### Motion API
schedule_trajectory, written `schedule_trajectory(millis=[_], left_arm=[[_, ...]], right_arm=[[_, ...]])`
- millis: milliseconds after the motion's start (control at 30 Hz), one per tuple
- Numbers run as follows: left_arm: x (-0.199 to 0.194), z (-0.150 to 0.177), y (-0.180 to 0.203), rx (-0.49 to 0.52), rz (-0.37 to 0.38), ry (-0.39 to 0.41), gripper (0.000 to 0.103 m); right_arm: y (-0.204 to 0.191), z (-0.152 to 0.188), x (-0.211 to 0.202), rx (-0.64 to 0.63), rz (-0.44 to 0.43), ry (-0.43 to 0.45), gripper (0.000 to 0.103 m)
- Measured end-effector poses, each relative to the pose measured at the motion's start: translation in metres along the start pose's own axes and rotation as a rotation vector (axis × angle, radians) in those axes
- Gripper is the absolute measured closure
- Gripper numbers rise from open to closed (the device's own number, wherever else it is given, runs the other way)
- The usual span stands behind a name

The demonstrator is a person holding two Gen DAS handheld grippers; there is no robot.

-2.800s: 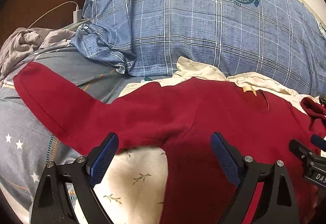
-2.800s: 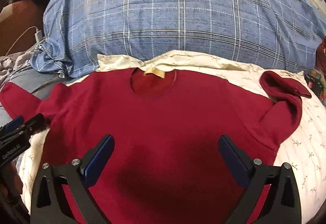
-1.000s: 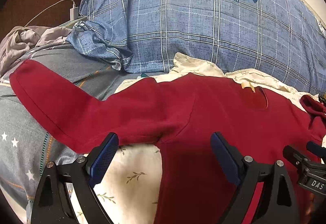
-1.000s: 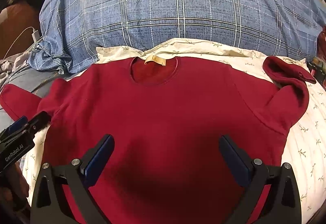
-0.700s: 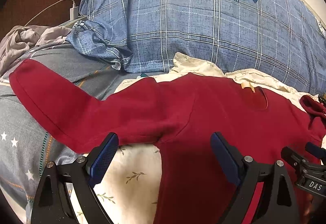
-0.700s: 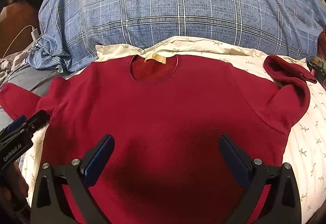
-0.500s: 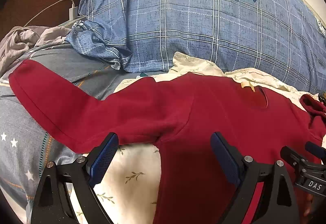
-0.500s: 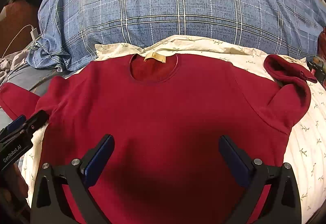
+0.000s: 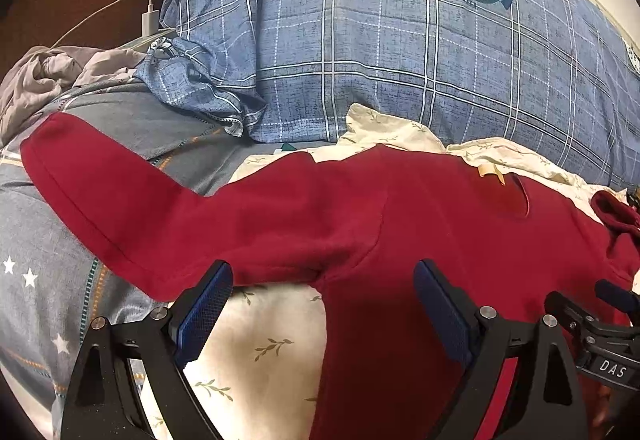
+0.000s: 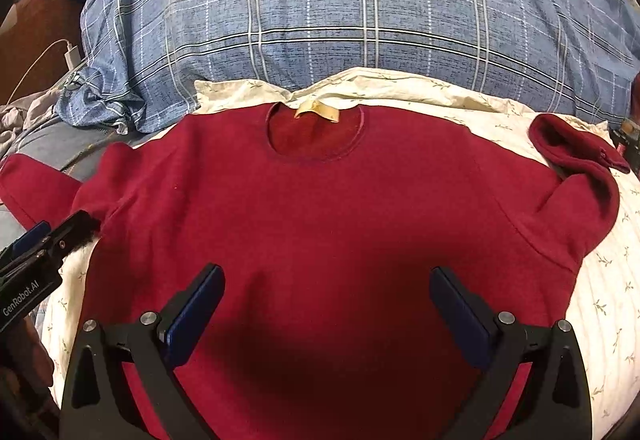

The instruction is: Fold small clothes

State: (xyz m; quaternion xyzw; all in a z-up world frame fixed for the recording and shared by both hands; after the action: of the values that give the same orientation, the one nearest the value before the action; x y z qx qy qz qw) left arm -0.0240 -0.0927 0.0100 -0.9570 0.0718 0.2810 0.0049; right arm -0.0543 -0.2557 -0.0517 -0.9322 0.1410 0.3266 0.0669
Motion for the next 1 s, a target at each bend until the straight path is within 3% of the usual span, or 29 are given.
schedule_trajectory(millis=[600, 1000], left_arm=[[-0.002, 0.0, -0.036, -0.061, -0.091, 0.003, 0.011], [-0.003, -0.004, -0.041, -0.055, -0.09, 0.009, 0.011]], right_arm=[[-0.026, -0.004, 0.012, -0.044, -0.038, -0.019, 0.001], [-0.028, -0.001, 0.014, -0.046, -0.04, -0.03, 0.001]])
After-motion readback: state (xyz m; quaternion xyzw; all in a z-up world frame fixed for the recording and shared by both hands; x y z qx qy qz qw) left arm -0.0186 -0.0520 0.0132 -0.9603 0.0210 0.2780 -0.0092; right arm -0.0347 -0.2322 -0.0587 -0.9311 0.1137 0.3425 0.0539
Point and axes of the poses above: each gripper's, at about its wrist camera, not at the fingertips, and x roughly the way its jaws point, y to its right, z to its underside, the point moved 9 cm from there along x, roughly the way its jaws point, and after that the axes turned 10 degrees about y, right-handed, at the moved point
